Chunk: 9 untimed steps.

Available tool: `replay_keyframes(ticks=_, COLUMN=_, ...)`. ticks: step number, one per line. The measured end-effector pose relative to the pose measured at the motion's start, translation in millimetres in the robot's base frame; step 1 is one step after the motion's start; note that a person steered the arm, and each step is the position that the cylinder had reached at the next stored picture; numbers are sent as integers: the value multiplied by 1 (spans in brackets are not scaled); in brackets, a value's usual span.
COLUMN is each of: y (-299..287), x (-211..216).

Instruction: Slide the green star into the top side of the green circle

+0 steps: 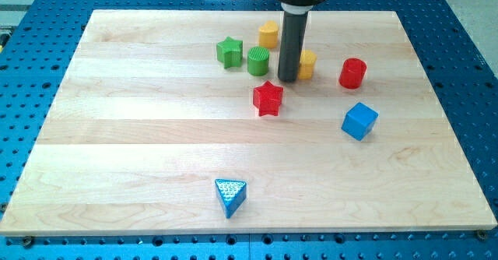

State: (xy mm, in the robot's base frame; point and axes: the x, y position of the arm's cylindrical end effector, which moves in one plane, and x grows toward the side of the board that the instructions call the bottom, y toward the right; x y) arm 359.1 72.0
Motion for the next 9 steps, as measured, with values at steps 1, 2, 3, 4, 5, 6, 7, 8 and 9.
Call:
replay_keyframes(ticks=1, y=1, x=2)
replay_keyframes(ticks=2, y=-3, x=30)
replay_keyframes(ticks=3, y=-37, x=25)
replay_keyframes(ticks=4, y=-67, x=16)
replay_keyframes(ticks=5, y=-84, x=16)
replay_keyframes(ticks=6, y=-144, x=16)
replay_keyframes(ticks=7, y=-158, x=-9)
replay_keyframes(ticks=8, y=-116, x=-56)
replay_keyframes(ticks=9, y=-63, x=-78)
